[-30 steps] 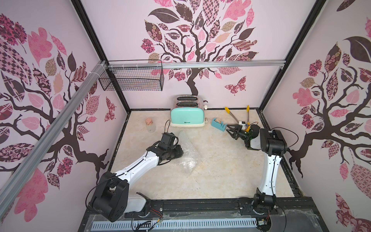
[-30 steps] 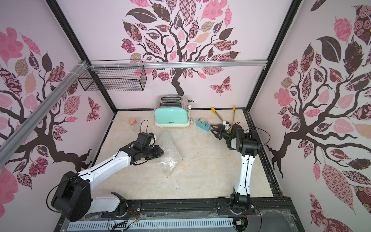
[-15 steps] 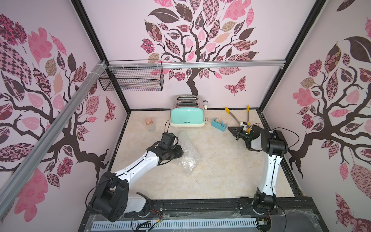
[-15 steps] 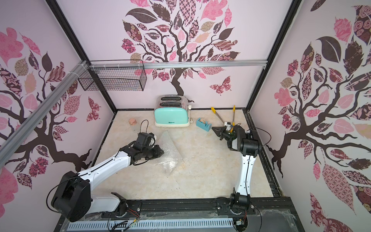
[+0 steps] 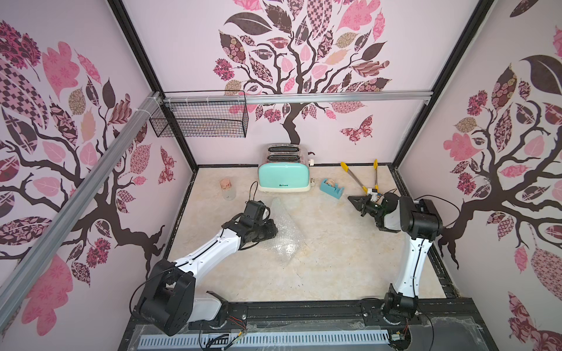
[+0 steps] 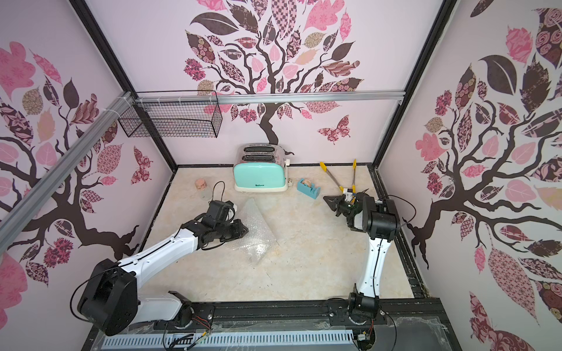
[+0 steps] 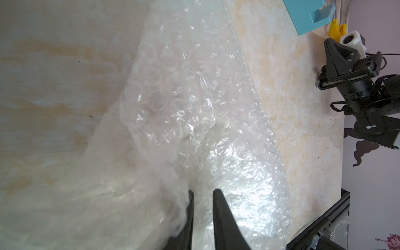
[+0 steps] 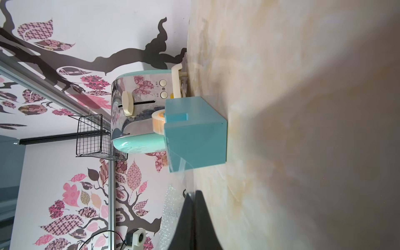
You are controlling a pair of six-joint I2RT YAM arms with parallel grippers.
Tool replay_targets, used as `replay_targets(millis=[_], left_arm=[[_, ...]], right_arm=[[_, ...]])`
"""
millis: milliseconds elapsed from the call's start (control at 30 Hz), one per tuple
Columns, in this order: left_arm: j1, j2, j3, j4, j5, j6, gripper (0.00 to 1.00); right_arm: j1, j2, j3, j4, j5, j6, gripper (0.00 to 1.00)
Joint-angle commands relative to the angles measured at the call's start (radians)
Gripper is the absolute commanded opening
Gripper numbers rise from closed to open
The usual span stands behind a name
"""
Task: Wrap mugs in bubble wrap
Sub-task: Tear off the tape using the Tape Cutter.
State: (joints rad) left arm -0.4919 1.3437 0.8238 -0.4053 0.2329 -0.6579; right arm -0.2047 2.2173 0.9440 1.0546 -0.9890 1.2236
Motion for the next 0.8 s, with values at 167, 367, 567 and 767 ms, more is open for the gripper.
replay_targets(millis=[167,367,567,767], left_arm=[[-0.004,-0.009,0.003,-0.033,-0.004,0.011,0.21],[-0.005,-0.009,0.004,-0.033,-0.003,0.012,0.21],[-0.005,-0.006,0.006,-0.033,-0.004,0.011,0.21],[-0.005,-0.005,0.005,-0.033,-0.003,0.013,0.21]], right_arm=[[-0.004,-0.151,-0.014,-0.089,0.036,-0.068,0.00],[-0.005,-0.206,-0.015,-0.106,0.039,-0.070,0.00],[-0.007,-0.257,-0.020,-0.145,0.052,-0.086,0.00],[-0.010,-0.304,-0.024,-0.194,0.070,-0.111,0.00]])
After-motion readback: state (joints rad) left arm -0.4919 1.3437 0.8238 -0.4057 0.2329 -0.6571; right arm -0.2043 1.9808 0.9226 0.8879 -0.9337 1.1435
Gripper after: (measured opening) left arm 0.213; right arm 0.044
